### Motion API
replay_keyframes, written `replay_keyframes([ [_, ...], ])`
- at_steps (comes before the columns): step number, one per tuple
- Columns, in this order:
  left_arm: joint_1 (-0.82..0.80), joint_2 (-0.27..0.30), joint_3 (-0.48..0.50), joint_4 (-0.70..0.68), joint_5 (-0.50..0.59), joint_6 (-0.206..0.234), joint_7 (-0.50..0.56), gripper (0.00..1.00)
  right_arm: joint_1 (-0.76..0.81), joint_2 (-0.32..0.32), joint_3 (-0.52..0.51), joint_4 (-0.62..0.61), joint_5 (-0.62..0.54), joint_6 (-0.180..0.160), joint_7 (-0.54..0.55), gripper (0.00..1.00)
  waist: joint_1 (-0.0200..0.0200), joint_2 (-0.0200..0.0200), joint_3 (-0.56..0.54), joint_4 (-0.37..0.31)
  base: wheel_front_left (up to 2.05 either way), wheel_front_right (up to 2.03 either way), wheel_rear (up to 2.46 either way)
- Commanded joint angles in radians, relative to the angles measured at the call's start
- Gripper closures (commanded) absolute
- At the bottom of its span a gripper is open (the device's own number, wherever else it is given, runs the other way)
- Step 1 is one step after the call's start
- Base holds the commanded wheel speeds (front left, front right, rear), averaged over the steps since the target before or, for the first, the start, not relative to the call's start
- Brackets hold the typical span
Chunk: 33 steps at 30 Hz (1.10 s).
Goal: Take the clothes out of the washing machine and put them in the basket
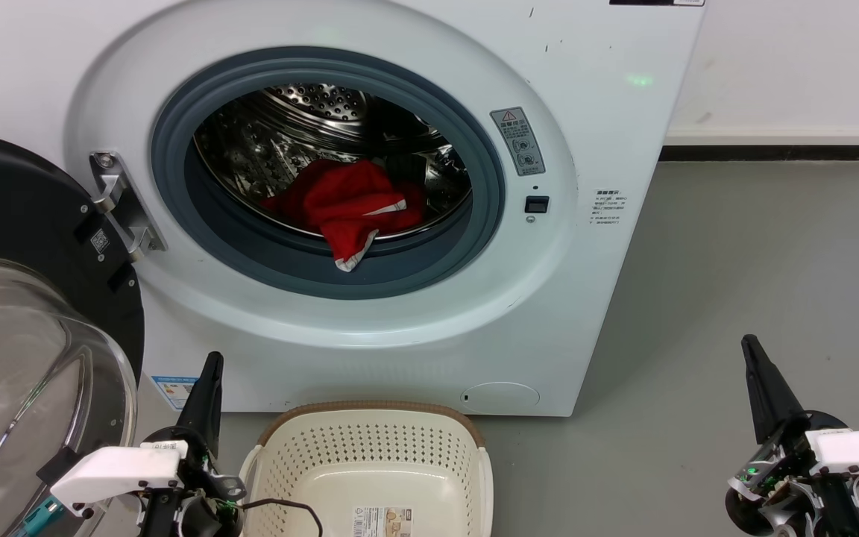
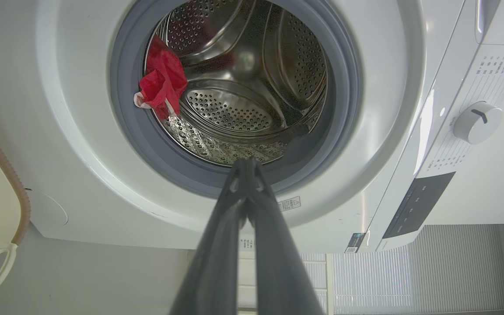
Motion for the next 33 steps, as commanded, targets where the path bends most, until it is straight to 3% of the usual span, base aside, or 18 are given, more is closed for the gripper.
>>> replay_keyframes([
  [1, -0.006, -0.001, 0.002, -0.001, -0.002, -0.003, 0.002, 1.0, -0.013, 0.003, 0.001, 0.001, -0.005, 0.0, 0.0, 1.0, 0.0, -0.0001, 0.0, 0.0, 0.0, 0.0, 0.0],
  [20, -0.006, -0.001, 0.002, -0.001, -0.002, -0.003, 0.002, 1.0, -0.013, 0.003, 0.001, 0.001, -0.005, 0.0, 0.0, 1.0, 0.0, -0.0001, 0.0, 0.0, 0.0, 0.0, 0.0],
  [21, 0.0, 0.0, 0.0, 0.0, 0.0, 0.0, 0.0, 0.0, 0.0, 0.0, 0.0, 0.0, 0.0, 0.0, 0.0, 0.0, 0.0, -0.0001, 0.0, 0.0, 0.0, 0.0, 0.0],
  [33, -0.001, 0.004, -0.042, -0.003, 0.037, 0.0, -0.051, 0.0, 0.024, 0.001, 0.03, -0.021, -0.032, 0.0, -0.051, 0.0, 0.0, -0.0001, 0.0, 0.0, 0.0, 0.0, 0.0],
])
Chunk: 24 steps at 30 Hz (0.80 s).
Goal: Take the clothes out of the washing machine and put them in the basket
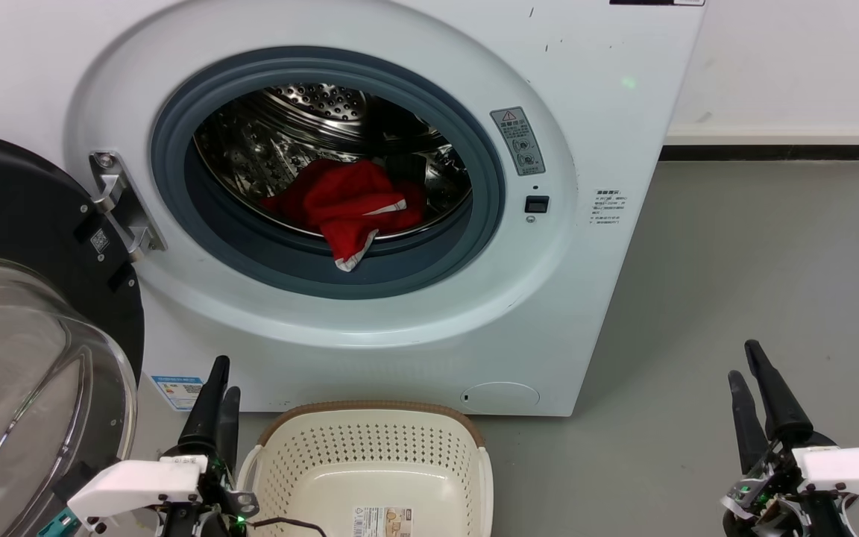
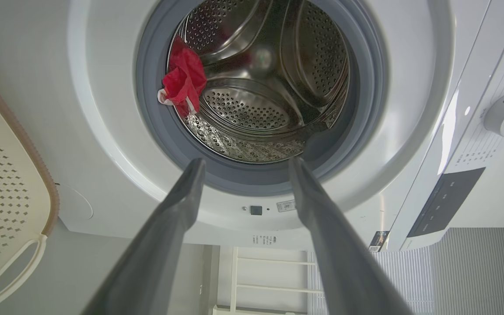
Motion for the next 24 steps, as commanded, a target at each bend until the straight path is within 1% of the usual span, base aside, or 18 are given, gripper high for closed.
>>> replay_keyframes([
  [1, -0.031, 0.008, -0.008, -0.023, 0.019, 0.0, -0.011, 0.0, -0.012, -0.001, 0.006, -0.027, -0.015, 0.0, -0.011, 0.0, 0.0, 0.0, 0.0, 0.001, 0.0, 0.0, 0.0],
  [9, -0.037, 0.014, -0.027, -0.06, 0.163, 0.0, -0.048, 0.0, -0.008, -0.001, 0.015, -0.049, -0.073, 0.0, -0.047, 0.0, 0.0, 0.0, -0.001, 0.004, 0.0, 0.0, 0.0],
  [11, -0.039, 0.016, -0.033, -0.071, 0.207, 0.0, -0.056, 0.0, -0.008, -0.001, 0.013, -0.056, -0.108, 0.0, -0.056, 0.0, 0.0, 0.0, -0.001, 0.006, 0.0, 0.0, 0.0],
  [18, -0.042, 0.022, -0.058, -0.107, 0.358, 0.0, -0.085, 0.0, -0.007, -0.001, 0.026, -0.102, -0.32, 0.0, -0.084, 0.0, 0.0, 0.0, 0.0, 0.01, 0.0, 0.0, 0.0],
  [22, -0.042, 0.024, -0.067, -0.12, 0.435, 0.0, -0.101, 0.0, -0.003, 0.0, 0.045, -0.127, -0.477, 0.0, -0.1, 0.0, 0.0, 0.0, 0.0, 0.012, 0.0, 0.0, 0.0],
  [24, -0.043, 0.025, -0.07, -0.126, 0.471, 0.0, -0.108, 0.0, 0.001, 0.0, 0.052, -0.136, -0.525, 0.0, -0.107, 0.0, 0.0, 0.0, 0.0, 0.013, 0.0, 0.0, 0.0],
])
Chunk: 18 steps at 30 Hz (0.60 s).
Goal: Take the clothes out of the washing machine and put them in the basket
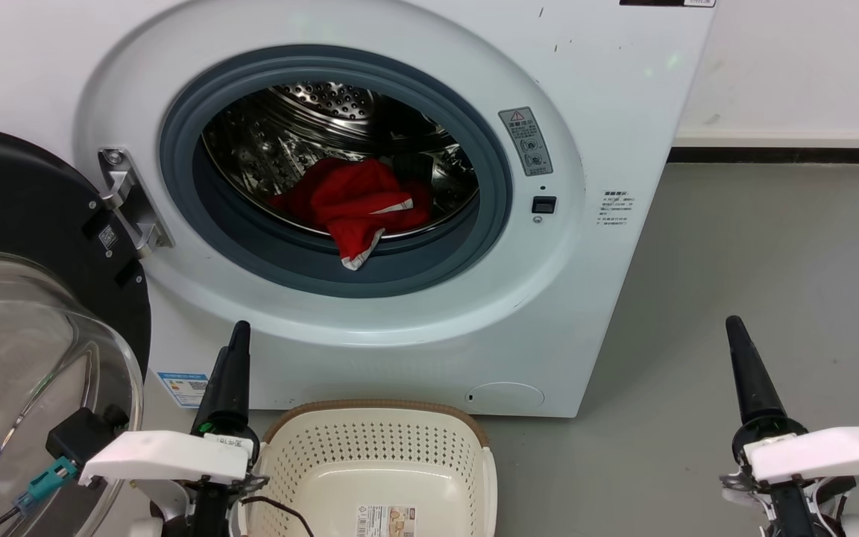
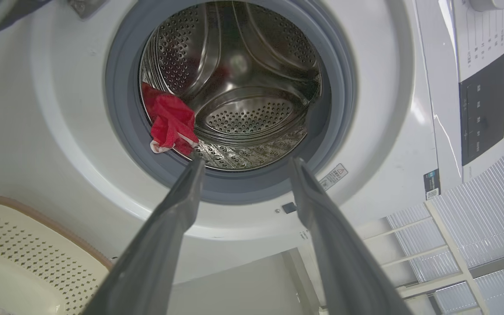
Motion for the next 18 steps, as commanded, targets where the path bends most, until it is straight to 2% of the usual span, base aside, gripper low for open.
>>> replay_keyframes([
  [1, -0.029, 0.01, -0.005, -0.024, 0.043, 0.0, -0.011, 0.0, -0.004, -0.001, 0.006, -0.027, -0.05, 0.0, -0.011, 0.0, 0.0, -0.0001, 0.0, 0.001, 0.0, 0.0, 0.0],
  [18, -0.022, 0.012, -0.017, -0.054, 0.362, 0.0, -0.068, 0.0, 0.018, -0.001, 0.03, -0.055, -0.439, 0.0, -0.069, 0.0, 0.0, -0.0001, 0.0, 0.01, 0.0, 0.0, 0.0],
])
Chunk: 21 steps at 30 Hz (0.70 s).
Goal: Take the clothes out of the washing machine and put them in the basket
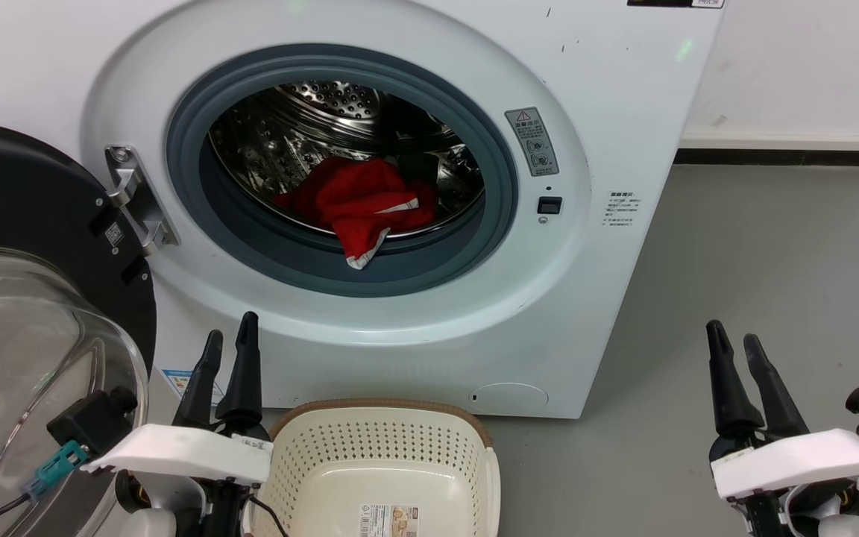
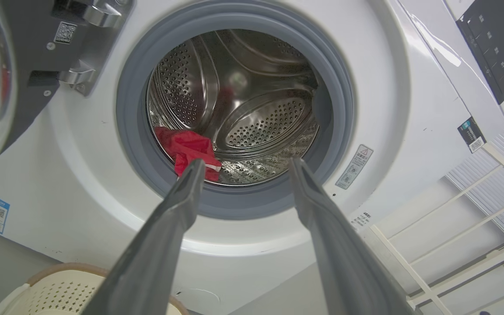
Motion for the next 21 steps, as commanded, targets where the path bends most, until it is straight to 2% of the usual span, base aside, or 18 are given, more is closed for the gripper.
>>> replay_keyframes([
  [1, -0.02, 0.004, -0.005, -0.019, 0.041, 0.0, -0.011, 0.0, -0.001, -0.001, 0.004, -0.008, -0.05, 0.0, -0.013, 0.0, 0.0, 0.0, 0.0, 0.001, 0.0, 0.0, 0.0],
  [8, -0.017, 0.01, -0.016, -0.024, 0.147, 0.0, -0.031, 0.0, 0.003, -0.001, 0.002, 0.006, -0.165, 0.0, -0.034, 0.0, 0.0, 0.0, -0.001, 0.004, 0.0, 0.0, 0.0],
  [9, -0.017, 0.013, -0.022, -0.022, 0.19, 0.0, -0.04, 0.0, 0.004, -0.001, -0.001, 0.011, -0.209, 0.0, -0.043, 0.0, 0.0, 0.0, -0.002, 0.006, 0.0, 0.0, 0.0],
  [21, -0.02, 0.022, -0.037, -0.004, 0.346, 0.003, -0.069, 0.0, 0.009, -0.001, -0.009, 0.044, -0.352, 0.0, -0.063, 0.0, 0.0, 0.0, -0.002, 0.01, 0.0, 0.0, 0.0],
])
